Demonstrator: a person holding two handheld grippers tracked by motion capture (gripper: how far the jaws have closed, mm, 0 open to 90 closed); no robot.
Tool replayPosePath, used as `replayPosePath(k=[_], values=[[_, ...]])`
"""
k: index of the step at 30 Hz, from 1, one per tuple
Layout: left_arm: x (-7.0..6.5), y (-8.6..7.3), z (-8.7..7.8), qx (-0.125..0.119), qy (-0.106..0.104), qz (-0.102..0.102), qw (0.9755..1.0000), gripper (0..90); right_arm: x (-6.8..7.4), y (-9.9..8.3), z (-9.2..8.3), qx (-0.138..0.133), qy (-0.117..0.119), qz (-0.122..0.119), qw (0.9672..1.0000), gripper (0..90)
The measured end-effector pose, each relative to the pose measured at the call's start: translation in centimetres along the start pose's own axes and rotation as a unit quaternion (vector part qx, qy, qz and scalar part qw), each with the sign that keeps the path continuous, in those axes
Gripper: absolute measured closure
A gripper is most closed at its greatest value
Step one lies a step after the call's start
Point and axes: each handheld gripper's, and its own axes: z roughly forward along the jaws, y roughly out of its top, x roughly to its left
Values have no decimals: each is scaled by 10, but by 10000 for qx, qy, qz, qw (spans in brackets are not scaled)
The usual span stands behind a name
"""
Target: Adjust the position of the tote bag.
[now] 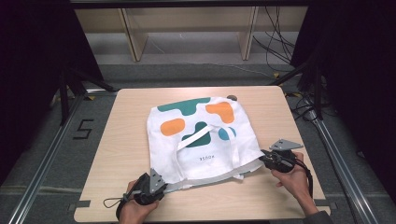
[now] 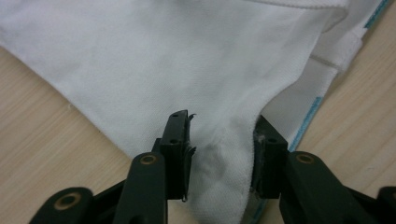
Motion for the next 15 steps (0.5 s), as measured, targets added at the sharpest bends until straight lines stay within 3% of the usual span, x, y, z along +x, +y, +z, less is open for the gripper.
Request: replayPosePath(k=[5, 6, 7, 8, 9, 10, 11, 12, 15], values=[[-2, 0, 0, -8, -92, 365, 9993, 751, -1, -5, 3, 127, -41, 59, 9999, 724], [5, -1, 0, -187, -225, 207, 9994, 774, -1, -6, 3, 203, -129, -39, 9997, 701], [5, -1, 0, -187, -225, 207, 9994, 800, -1, -6, 3, 203, -129, -39, 9997, 701], [9, -2, -4, -168, -237, 67, 9996, 800, 0, -7, 4, 188, -175, -63, 9997, 694], [12, -3, -6, -335, -220, 95, 9992, 825, 1, -7, 4, 221, -166, -95, 9996, 684], [13, -3, -10, -273, -102, 22, 9996, 836, 2, -8, 5, 251, -104, -145, 9995, 680], [13, -3, -11, -319, 75, 93, 9994, 844, 8, -10, 7, 465, -64, -321, 9984, 658], [13, -3, -11, -319, 75, 93, 9994, 843, 8, -10, 7, 465, -64, -321, 9984, 658], [17, -4, -10, -324, -36, -70, 9994, 834, 13, -12, 9, 522, -187, -672, 9962, 641]])
